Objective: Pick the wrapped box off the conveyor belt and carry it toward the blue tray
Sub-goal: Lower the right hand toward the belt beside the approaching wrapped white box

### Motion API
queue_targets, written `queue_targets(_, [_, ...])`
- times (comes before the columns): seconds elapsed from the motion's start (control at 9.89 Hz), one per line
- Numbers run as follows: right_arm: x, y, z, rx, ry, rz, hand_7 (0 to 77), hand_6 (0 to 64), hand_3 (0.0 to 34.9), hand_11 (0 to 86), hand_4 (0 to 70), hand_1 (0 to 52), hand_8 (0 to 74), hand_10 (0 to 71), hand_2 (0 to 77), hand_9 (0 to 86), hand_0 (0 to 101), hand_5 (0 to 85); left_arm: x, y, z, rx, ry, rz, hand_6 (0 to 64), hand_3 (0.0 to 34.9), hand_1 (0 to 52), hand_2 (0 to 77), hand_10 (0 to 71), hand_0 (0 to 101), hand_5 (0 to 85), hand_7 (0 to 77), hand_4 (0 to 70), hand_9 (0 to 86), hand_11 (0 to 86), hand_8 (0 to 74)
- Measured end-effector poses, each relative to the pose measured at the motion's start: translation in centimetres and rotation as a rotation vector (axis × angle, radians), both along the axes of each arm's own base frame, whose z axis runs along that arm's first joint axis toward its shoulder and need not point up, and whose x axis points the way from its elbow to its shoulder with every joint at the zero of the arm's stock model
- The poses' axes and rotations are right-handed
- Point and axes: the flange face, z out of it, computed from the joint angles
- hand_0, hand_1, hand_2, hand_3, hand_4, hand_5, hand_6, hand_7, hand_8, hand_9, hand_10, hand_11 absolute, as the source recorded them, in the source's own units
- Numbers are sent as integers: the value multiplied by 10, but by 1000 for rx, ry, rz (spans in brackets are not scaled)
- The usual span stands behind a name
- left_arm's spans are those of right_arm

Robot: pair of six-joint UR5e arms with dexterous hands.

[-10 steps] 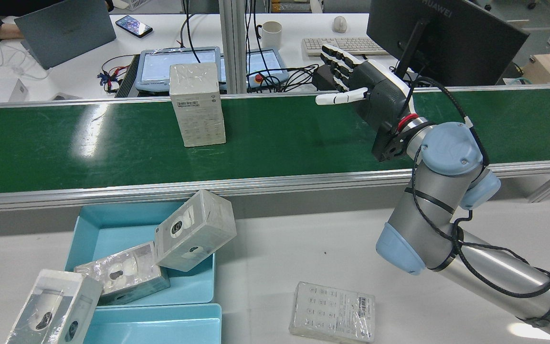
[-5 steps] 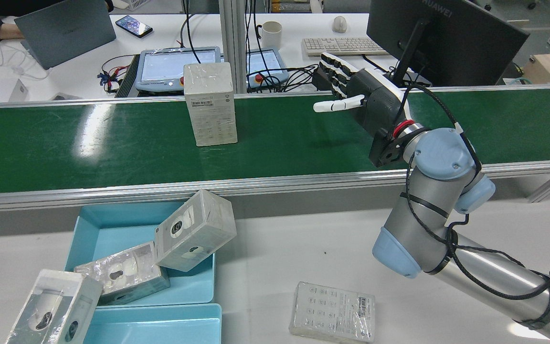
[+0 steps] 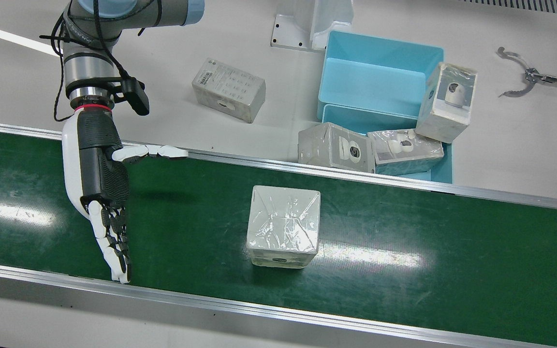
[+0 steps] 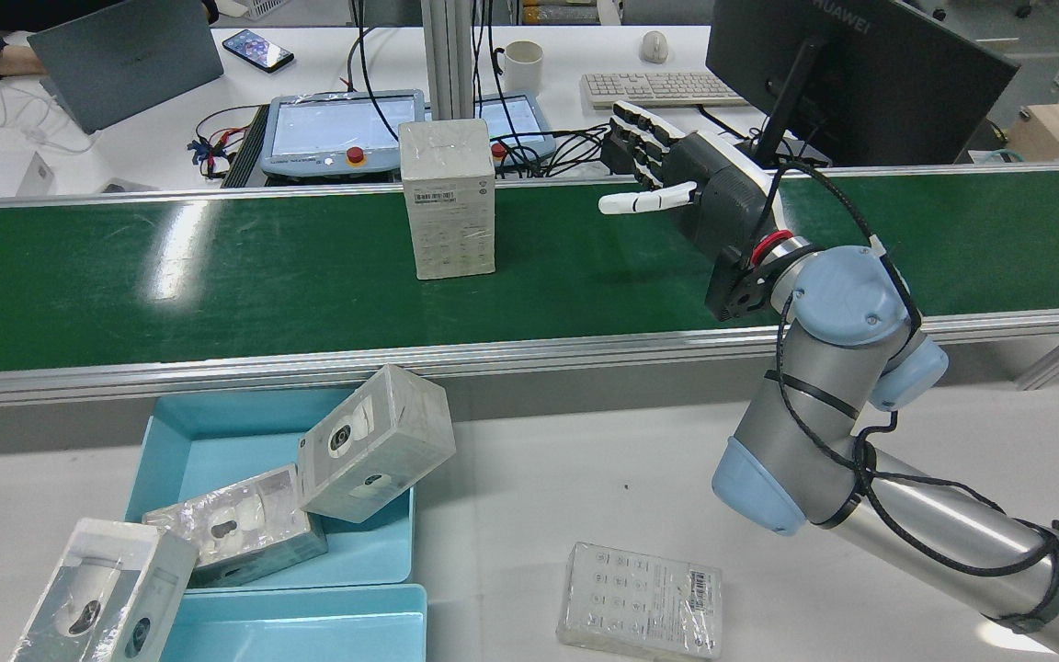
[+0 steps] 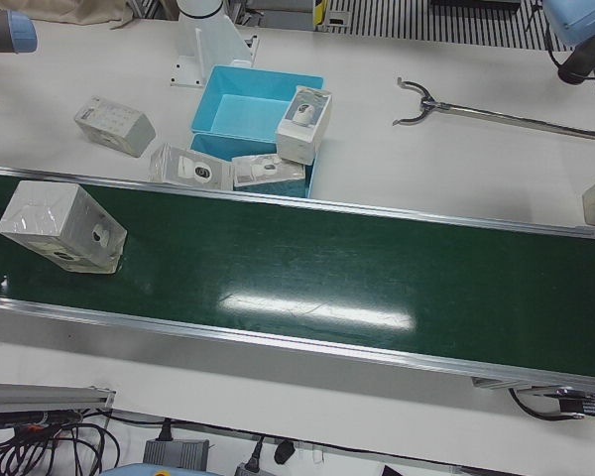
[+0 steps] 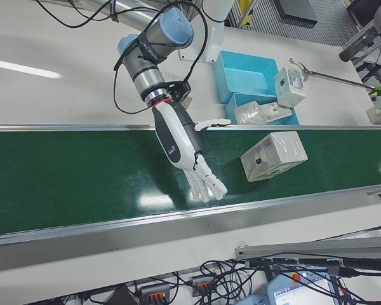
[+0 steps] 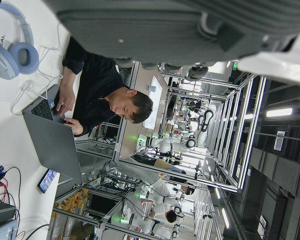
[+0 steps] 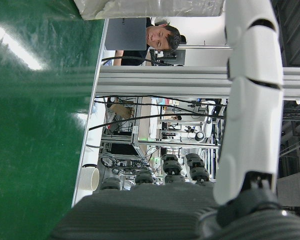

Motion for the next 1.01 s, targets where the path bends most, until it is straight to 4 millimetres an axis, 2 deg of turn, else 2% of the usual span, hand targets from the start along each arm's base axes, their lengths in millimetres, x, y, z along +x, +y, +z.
queue_targets(1.01, [-23, -10, -9, 7, -8, -4, 0, 0, 96, 16, 5, 153, 11, 0, 136, 11, 472, 98, 0, 0, 0, 0, 0, 0, 0, 0, 0, 5, 0, 0, 11, 0, 0, 0, 0, 0])
